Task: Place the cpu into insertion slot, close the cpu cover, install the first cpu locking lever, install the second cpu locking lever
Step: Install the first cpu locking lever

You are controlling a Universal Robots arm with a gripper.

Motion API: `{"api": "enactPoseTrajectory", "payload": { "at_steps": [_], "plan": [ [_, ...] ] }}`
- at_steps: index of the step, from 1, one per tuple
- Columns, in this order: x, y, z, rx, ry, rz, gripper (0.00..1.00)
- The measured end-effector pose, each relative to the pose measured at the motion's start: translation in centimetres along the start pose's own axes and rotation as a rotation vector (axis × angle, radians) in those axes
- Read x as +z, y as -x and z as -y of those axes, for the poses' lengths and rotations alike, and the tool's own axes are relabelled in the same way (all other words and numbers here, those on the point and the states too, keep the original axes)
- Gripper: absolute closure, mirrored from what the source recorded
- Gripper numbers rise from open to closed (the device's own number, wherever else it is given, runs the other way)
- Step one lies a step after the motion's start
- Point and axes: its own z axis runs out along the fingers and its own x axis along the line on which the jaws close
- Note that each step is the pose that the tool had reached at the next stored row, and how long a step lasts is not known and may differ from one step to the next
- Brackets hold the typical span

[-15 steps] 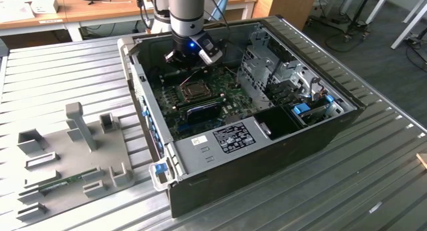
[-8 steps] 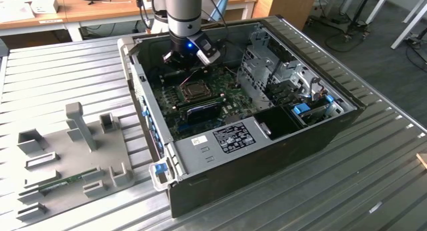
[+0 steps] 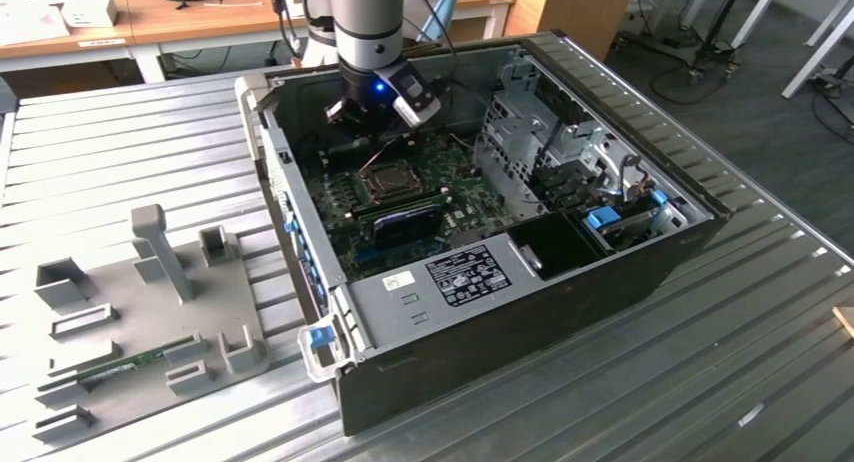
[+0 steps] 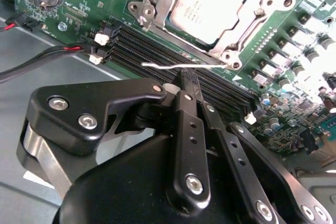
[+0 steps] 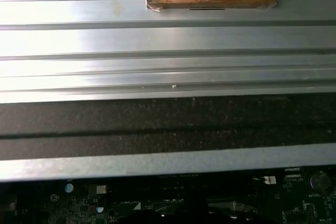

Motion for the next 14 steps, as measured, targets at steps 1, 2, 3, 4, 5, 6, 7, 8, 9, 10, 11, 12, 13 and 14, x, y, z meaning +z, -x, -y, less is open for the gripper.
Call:
{"api": "enactPoseTrajectory", "payload": {
  "at_steps": [1, 2, 3, 4, 5, 6, 7, 8, 9, 10, 11, 12, 13, 14],
  "plan": [
    [0.00, 0.00, 0.00, 0.000, 0.0000, 0.0000, 0.90],
    [0.00, 0.01, 0.00, 0.000, 0.0000, 0.0000, 0.90],
    [0.00, 0.05, 0.00, 0.000, -0.0002, -0.0001, 0.90],
    [0.00, 0.11, 0.00, 0.000, -0.0003, -0.0002, 0.90],
    [0.01, 0.19, 0.00, 0.000, -0.0003, -0.0002, 0.90],
    [0.02, 0.27, 0.00, 0.000, -0.0002, -0.0002, 0.90],
    [0.03, 0.35, -0.01, 0.000, -0.0001, -0.0001, 0.90],
    [0.04, 0.40, -0.01, 0.000, -0.0001, -0.0001, 0.90],
    [0.04, 0.44, -0.01, 0.000, -0.0001, -0.0001, 0.90],
    [0.05, 0.46, -0.01, 0.000, -0.0001, -0.0001, 0.90],
    [0.05, 0.50, -0.01, 0.000, -0.0002, -0.0001, 0.90],
    [0.06, 0.54, -0.02, 0.000, -0.0002, -0.0001, 0.90],
    [0.06, 0.57, -0.02, 0.000, -0.0001, -0.0001, 0.90],
    [0.06, 0.59, -0.01, 0.000, -0.0001, -0.0001, 0.90]
  ]
}}
